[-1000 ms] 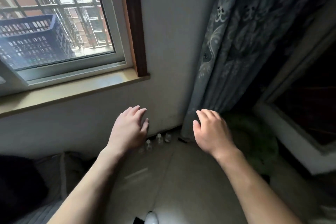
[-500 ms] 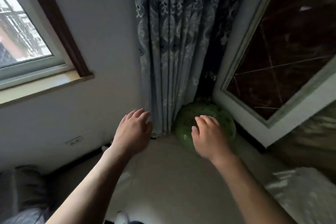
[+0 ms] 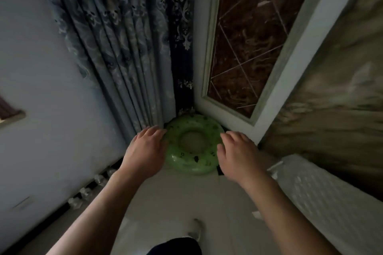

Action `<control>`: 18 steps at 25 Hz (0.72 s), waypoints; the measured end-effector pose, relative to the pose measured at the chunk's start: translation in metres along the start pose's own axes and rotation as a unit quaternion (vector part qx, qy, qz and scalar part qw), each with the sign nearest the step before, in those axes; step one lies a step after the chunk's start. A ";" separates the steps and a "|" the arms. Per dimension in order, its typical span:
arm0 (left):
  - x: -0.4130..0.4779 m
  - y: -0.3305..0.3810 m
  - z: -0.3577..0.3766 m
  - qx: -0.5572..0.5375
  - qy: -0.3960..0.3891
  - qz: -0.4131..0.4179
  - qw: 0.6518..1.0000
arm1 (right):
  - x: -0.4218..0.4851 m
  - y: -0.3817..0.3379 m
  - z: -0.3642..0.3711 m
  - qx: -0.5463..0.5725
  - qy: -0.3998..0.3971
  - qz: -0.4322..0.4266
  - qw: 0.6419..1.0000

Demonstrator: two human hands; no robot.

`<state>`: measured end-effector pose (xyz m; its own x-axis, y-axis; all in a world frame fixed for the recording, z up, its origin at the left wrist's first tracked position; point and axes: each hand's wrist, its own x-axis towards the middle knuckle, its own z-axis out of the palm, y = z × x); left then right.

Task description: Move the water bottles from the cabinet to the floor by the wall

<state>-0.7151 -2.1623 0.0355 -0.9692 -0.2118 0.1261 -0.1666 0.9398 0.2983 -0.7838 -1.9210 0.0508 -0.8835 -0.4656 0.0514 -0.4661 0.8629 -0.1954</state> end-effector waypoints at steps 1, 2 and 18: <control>0.008 0.012 0.007 -0.001 -0.006 0.013 1.000 | -0.002 0.014 -0.001 -0.007 0.002 0.010 1.000; 0.017 0.024 0.015 -0.001 -0.011 0.026 1.000 | -0.004 0.028 -0.002 -0.011 0.003 0.023 1.000; 0.180 0.208 0.122 -0.022 -0.084 0.132 0.987 | 0.053 0.253 -0.029 -0.026 0.014 0.148 0.989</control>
<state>-0.9459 -1.9721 0.0050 -0.9948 0.0898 0.0478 0.1004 0.9428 0.3178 -0.9493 -1.7218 0.0326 -0.9822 -0.1857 0.0263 -0.1876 0.9700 -0.1546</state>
